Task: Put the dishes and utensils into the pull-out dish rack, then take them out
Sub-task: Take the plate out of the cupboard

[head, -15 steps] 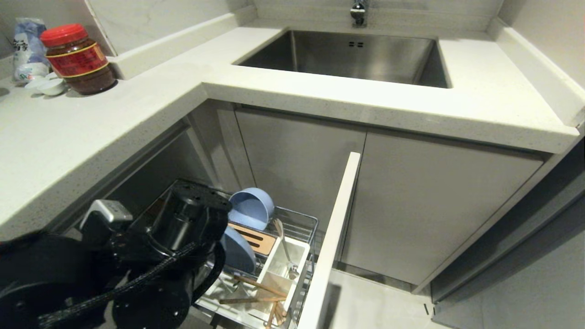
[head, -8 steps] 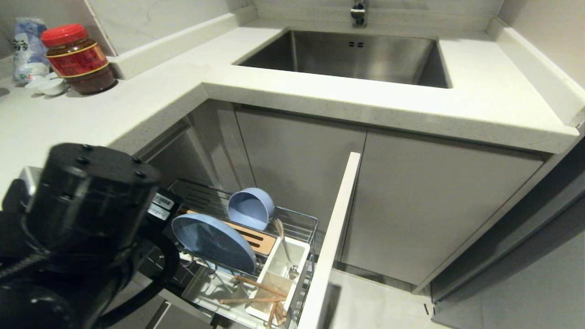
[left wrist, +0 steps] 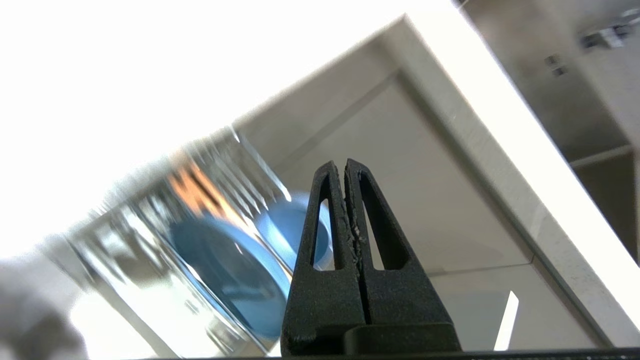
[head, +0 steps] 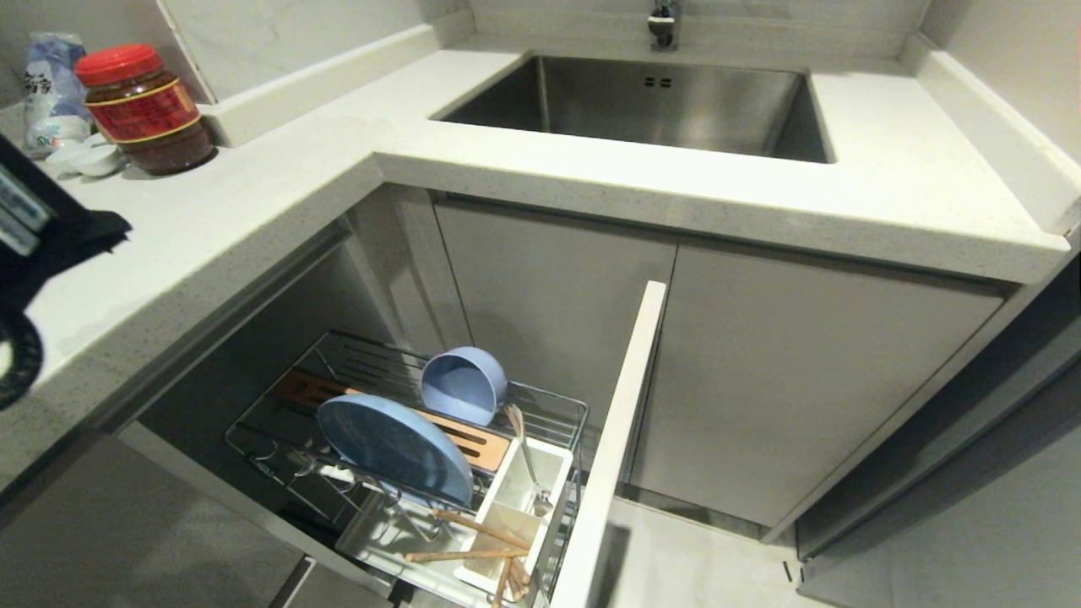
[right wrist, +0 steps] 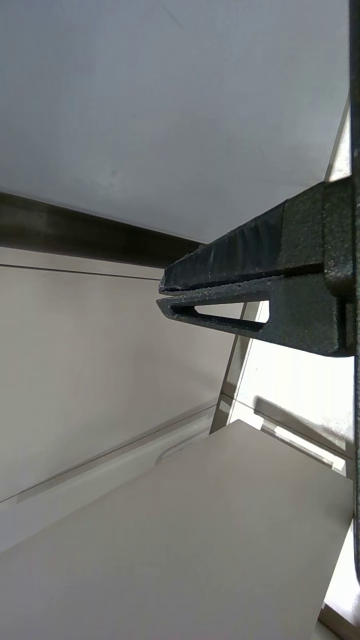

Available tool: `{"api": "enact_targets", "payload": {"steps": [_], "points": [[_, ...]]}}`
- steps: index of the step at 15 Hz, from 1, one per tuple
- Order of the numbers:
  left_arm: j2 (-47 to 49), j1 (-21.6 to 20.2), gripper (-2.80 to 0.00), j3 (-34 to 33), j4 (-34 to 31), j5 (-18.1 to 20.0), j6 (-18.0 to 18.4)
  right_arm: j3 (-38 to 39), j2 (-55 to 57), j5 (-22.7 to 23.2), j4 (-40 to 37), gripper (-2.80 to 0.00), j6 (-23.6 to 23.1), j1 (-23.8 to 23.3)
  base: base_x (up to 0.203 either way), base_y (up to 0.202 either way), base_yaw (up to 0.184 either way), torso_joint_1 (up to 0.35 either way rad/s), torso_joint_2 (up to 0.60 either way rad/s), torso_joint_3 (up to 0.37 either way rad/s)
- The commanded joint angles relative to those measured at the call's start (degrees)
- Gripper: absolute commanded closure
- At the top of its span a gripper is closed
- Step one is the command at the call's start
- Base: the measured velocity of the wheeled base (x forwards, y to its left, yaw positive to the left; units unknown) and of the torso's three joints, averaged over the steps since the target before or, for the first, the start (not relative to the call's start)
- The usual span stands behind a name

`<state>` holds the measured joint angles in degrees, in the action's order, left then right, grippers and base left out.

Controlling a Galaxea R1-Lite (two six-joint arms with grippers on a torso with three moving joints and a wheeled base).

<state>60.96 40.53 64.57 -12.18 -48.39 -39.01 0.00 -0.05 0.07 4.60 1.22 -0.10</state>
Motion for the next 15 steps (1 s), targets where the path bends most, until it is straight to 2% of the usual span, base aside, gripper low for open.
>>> {"api": "enact_targets", "payload": {"steps": [1,4,6,8,10,12,15], "points": [[-8.7,-8.7,0.0,1.5,0.0,8.0,8.5,1.5,0.0,0.0,0.1,0.0,0.0,0.0,0.0,0.0,0.0,0.0,0.0,0.0],[-20.1,-20.3,0.0,0.4,-0.4,23.8,18.5,1.5,0.0,0.0,0.1,0.0,0.0,0.0,0.0,0.0,0.0,0.0,0.0,0.0],[-28.9,-29.3,0.0,-4.1,-2.2,34.1,25.6,1.5,0.0,0.0,0.0,0.0,0.0,0.0,0.0,0.0,0.0,0.0,0.0,0.0],[-36.7,-34.6,0.0,-11.3,-5.1,41.6,31.5,1.5,0.0,0.0,0.1,0.0,0.0,0.0,0.0,0.0,0.0,0.0,0.0,0.0],[-43.4,-38.2,0.0,-18.8,-6.0,47.1,36.3,1.5,0.0,0.0,0.1,0.0,0.0,0.0,0.0,0.0,0.0,0.0,0.0,0.0],[-47.9,-41.3,0.0,-26.6,-6.2,51.0,40.1,1.5,0.0,0.0,0.0,0.0,0.0,0.0,0.0,0.0,0.0,0.0,0.0,0.0],[-49.9,-42.2,0.0,-33.4,-2.4,52.3,41.5,1.5,0.0,0.0,0.1,0.0,0.0,0.0,0.0,0.0,0.0,0.0,0.0,0.0]]}}
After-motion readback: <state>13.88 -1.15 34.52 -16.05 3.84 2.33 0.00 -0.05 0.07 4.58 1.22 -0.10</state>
